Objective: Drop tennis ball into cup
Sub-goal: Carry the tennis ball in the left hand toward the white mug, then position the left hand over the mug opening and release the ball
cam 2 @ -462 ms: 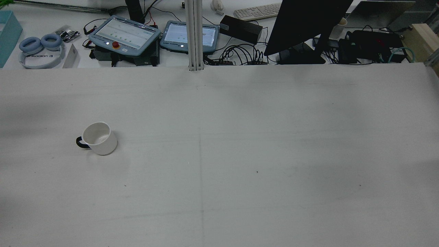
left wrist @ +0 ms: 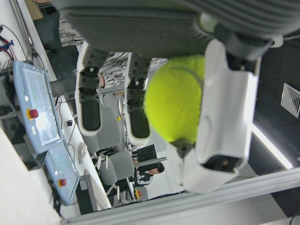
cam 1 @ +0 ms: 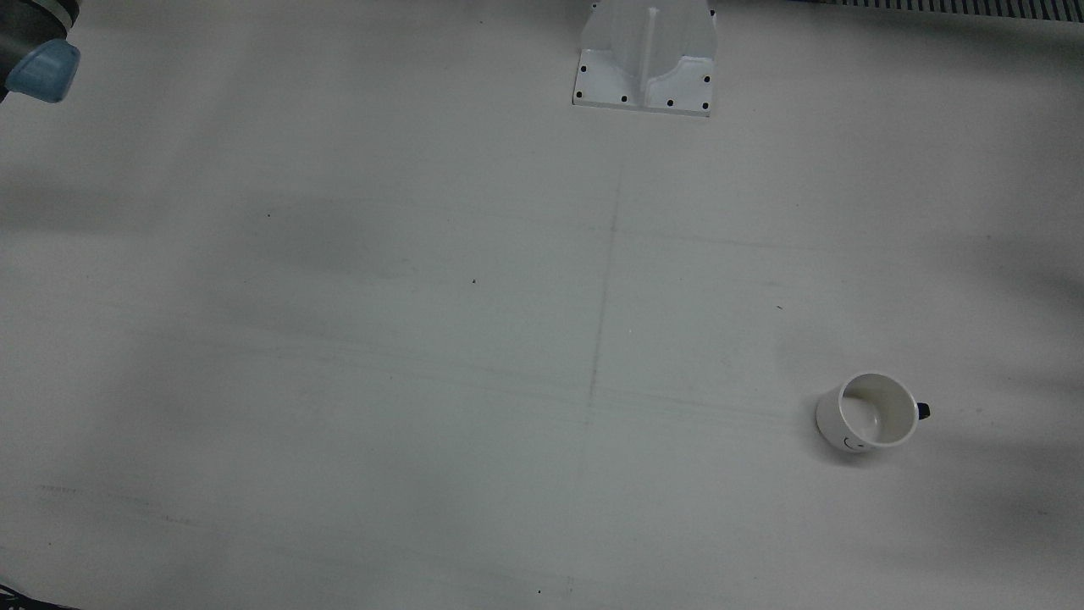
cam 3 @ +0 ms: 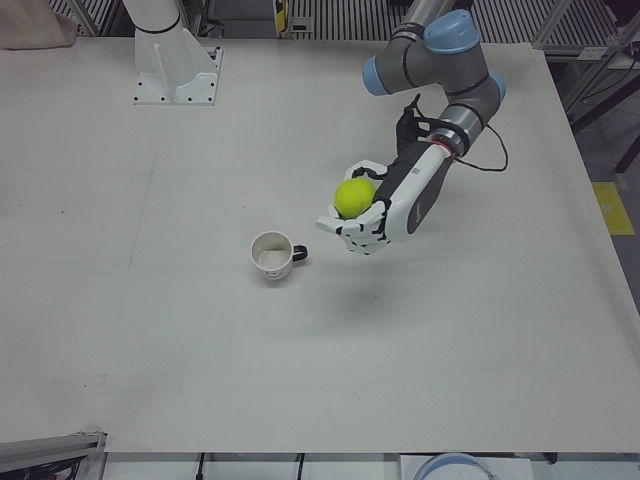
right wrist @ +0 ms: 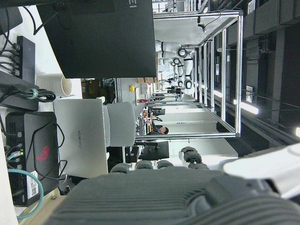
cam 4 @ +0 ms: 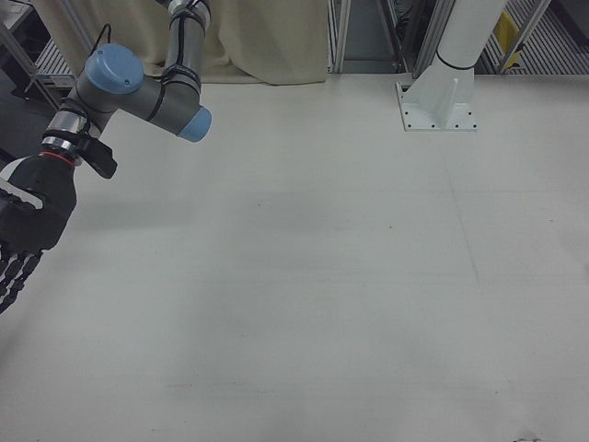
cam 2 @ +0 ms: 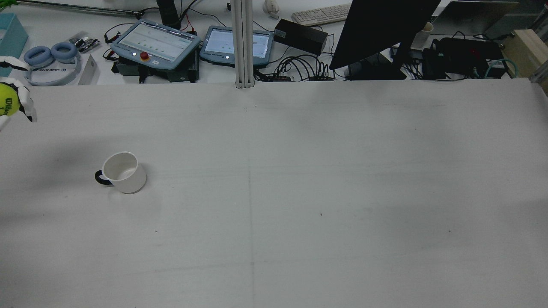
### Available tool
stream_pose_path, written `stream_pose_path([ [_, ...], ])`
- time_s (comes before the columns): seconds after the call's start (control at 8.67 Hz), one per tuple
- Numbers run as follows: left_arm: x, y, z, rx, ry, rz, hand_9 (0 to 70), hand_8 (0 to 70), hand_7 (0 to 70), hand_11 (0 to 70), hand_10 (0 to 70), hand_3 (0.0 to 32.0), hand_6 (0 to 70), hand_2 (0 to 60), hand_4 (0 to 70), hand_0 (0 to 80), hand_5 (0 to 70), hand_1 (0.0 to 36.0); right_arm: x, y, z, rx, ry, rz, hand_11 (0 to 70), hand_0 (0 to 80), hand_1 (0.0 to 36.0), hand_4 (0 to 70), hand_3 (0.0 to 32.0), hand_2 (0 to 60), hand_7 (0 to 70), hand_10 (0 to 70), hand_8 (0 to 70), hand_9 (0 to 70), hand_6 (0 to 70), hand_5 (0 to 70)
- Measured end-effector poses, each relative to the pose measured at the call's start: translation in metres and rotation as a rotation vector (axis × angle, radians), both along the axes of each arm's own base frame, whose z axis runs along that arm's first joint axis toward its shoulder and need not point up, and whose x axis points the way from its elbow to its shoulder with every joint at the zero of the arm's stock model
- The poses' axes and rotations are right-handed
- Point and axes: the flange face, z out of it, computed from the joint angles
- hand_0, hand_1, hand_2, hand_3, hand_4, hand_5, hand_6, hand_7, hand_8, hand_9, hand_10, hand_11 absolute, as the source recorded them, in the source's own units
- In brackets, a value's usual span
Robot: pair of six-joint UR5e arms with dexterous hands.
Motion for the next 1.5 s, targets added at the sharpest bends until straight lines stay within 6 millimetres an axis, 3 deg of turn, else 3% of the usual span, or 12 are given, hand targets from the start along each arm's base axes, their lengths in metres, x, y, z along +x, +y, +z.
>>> stream_pose_path([
  [0.23, 0.067, 0.013, -0.010, 0.032, -0.017, 0.048, 46.7, 51.8, 63.9, 46.8, 30.5, 31.8, 70.0, 60.0, 13.8, 80.0, 34.5, 36.0, 0.000, 0.000, 0.000, 0.000, 0.000, 0.000, 0.0, 0.0, 0.0, 0.0, 0.0, 0.0, 0.0, 0.0, 0.0, 0.0, 0.0, 0.0],
  [0.35, 0.089, 0.014, -0.014, 0.037, -0.021, 0.063, 46.4, 52.1, 63.1, 46.8, 30.5, 31.2, 70.0, 60.0, 14.1, 80.0, 35.2, 36.0, 0.000, 0.000, 0.000, 0.000, 0.000, 0.000, 0.0, 0.0, 0.0, 0.0, 0.0, 0.0, 0.0, 0.0, 0.0, 0.0, 0.0, 0.0],
  [0.69, 0.120, 0.001, -0.020, 0.037, -0.026, 0.081, 45.0, 50.9, 61.8, 46.2, 30.1, 32.0, 70.0, 60.0, 13.3, 80.0, 34.4, 36.0, 0.000, 0.000, -0.001, 0.001, 0.000, 0.000, 0.0, 0.0, 0.0, 0.0, 0.0, 0.0, 0.0, 0.0, 0.0, 0.0, 0.0, 0.0],
  [0.81, 0.124, 0.000, -0.021, 0.036, -0.027, 0.085, 39.4, 46.2, 55.4, 44.9, 29.0, 32.0, 66.3, 60.0, 9.6, 80.0, 31.9, 36.0, 0.000, 0.000, -0.001, 0.001, 0.000, 0.000, 0.0, 0.0, 0.0, 0.0, 0.0, 0.0, 0.0, 0.0, 0.0, 0.0, 0.0, 0.0],
  [0.92, 0.127, 0.001, -0.021, 0.036, -0.029, 0.089, 24.7, 37.6, 35.3, 38.3, 23.9, 32.0, 57.6, 54.4, 2.3, 80.0, 29.0, 36.0, 0.000, 0.000, -0.001, 0.001, 0.000, 0.000, 0.0, 0.0, 0.0, 0.0, 0.0, 0.0, 0.0, 0.0, 0.0, 0.0, 0.0, 0.0],
  [1.04, 0.130, 0.002, -0.021, 0.042, -0.037, 0.090, 16.5, 26.6, 26.2, 31.6, 19.5, 32.0, 25.4, 46.0, 0.0, 80.0, 21.0, 36.0, 0.000, 0.000, -0.001, 0.001, 0.000, 0.000, 0.0, 0.0, 0.0, 0.0, 0.0, 0.0, 0.0, 0.0, 0.0, 0.0, 0.0, 0.0],
  [1.15, 0.142, 0.006, -0.020, 0.050, -0.045, 0.107, 13.9, 25.7, 22.3, 28.4, 17.4, 32.0, 27.9, 44.8, 0.0, 79.7, 20.9, 36.0, 0.000, 0.000, -0.001, 0.002, 0.000, 0.000, 0.0, 0.0, 0.0, 0.0, 0.0, 0.0, 0.0, 0.0, 0.0, 0.0, 0.0, 0.0],
  [1.5, 0.166, 0.011, -0.008, 0.048, -0.057, 0.141, 12.1, 25.4, 20.5, 26.3, 16.0, 32.0, 31.4, 45.7, 0.0, 76.4, 21.1, 36.0, 0.000, 0.000, -0.001, 0.001, 0.000, 0.000, 0.0, 0.0, 0.0, 0.0, 0.0, 0.0, 0.0, 0.0, 0.0, 0.0, 0.0, 0.0],
])
